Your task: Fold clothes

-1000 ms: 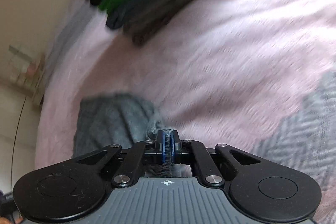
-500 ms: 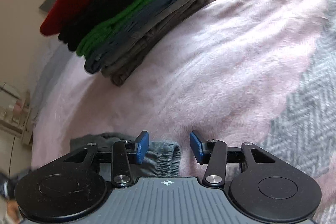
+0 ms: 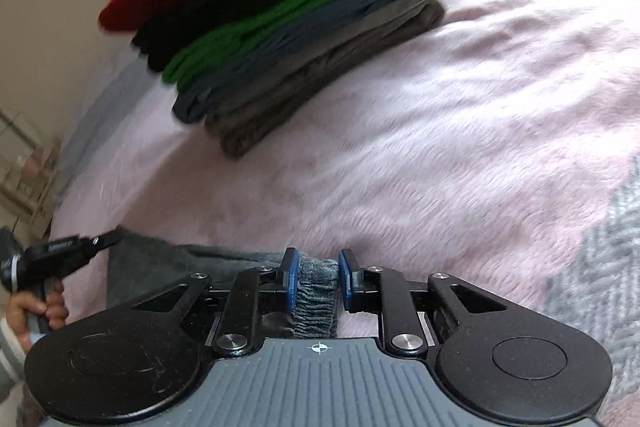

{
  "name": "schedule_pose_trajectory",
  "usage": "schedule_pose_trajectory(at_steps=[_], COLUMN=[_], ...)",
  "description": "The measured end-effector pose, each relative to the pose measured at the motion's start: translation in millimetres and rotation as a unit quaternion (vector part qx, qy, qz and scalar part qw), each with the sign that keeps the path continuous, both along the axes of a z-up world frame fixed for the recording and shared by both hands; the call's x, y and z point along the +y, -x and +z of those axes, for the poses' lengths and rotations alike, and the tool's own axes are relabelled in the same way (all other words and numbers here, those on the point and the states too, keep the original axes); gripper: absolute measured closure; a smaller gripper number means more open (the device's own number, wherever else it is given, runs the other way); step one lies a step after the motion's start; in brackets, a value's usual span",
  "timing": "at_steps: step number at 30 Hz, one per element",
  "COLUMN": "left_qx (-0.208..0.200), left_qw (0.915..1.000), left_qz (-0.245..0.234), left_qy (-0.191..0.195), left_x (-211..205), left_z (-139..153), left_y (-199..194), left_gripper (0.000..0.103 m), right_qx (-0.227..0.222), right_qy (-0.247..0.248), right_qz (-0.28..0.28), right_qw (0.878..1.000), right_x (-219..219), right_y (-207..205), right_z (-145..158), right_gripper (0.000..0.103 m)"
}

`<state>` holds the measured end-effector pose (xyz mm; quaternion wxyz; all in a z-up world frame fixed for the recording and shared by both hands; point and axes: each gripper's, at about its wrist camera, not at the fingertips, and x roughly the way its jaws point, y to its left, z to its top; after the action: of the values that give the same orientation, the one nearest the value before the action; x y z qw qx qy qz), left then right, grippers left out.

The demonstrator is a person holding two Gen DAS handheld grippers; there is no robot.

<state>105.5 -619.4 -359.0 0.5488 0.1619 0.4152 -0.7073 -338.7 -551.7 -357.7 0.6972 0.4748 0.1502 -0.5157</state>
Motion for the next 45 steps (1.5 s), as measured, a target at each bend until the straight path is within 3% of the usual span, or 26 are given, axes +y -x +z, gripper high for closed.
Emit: schedule_pose_trajectory(at_steps=[3,6,7,8,12,15,17,19,22,24,26,29,31,35,37,43,45], left_qx=[-0.059,-0.086,-0.08,-0.063,-0.011,0.027,0.08,0.137,0.214,0.256,0.278,0.267,0.252,0.164,0.141,0.107,0.094], left_qw=[0.9979,0.9962,0.9965,0.997,0.9953,0.9876,0.9741,0.9541,0.9163,0.8898,0.8785,0.8827,0.89,0.9179,0.9262,0.9364,0.942], left_qz=[-0.021,0.001,0.021,0.04,0.08,0.121,0.166,0.214,0.286,0.334,0.35,0.335,0.315,0.31,0.307,0.289,0.283], left_qy=[-0.015,-0.014,-0.015,-0.018,-0.055,-0.096,-0.131,-0.158,-0.182,-0.177,-0.171,-0.193,-0.213,-0.186,-0.167,-0.168,-0.155], left_x=[-3,10,17,27,84,145,188,220,254,260,257,243,235,244,254,256,261], left_z=[-7,-3,2,8,30,40,34,24,5,-7,-14,-21,-23,5,17,1,12], left_y=[11,8,0,-11,-44,-61,-68,-70,-72,-75,-74,-69,-63,-56,-55,-43,-36], left_gripper=[0.101,0.092,0.089,0.087,0.087,0.087,0.086,0.086,0.086,0.086,0.086,0.087,0.102,0.102,0.102,0.099,0.091], right_qx=[-0.009,-0.029,-0.028,-0.025,-0.048,-0.063,-0.066,-0.071,-0.08,-0.078,-0.072,-0.068,-0.067,-0.067,-0.066,-0.057,-0.055], right_qy=[-0.021,-0.036,-0.031,-0.024,-0.035,-0.058,-0.077,-0.097,-0.125,-0.14,-0.152,-0.165,-0.169,-0.163,-0.16,-0.157,-0.159], right_qz=[-0.022,-0.039,-0.047,-0.052,-0.053,-0.043,-0.042,-0.043,-0.05,-0.053,-0.058,-0.071,-0.077,-0.084,-0.085,-0.082,-0.076], right_qw=[0.999,0.998,0.998,0.998,0.997,0.995,0.994,0.992,0.988,0.986,0.984,0.981,0.98,0.981,0.981,0.982,0.983], right_x=[-6,-11,-11,-10,1,20,38,56,83,98,109,123,132,144,146,155,158], right_y=[1,3,5,8,26,36,40,43,47,46,46,53,62,71,73,72,75], right_z=[-9,-9,-5,-1,11,16,16,15,14,15,19,20,22,28,31,37,42], right_gripper=[0.082,0.063,0.053,0.051,0.051,0.051,0.051,0.051,0.051,0.051,0.051,0.051,0.051,0.051,0.051,0.05,0.05])
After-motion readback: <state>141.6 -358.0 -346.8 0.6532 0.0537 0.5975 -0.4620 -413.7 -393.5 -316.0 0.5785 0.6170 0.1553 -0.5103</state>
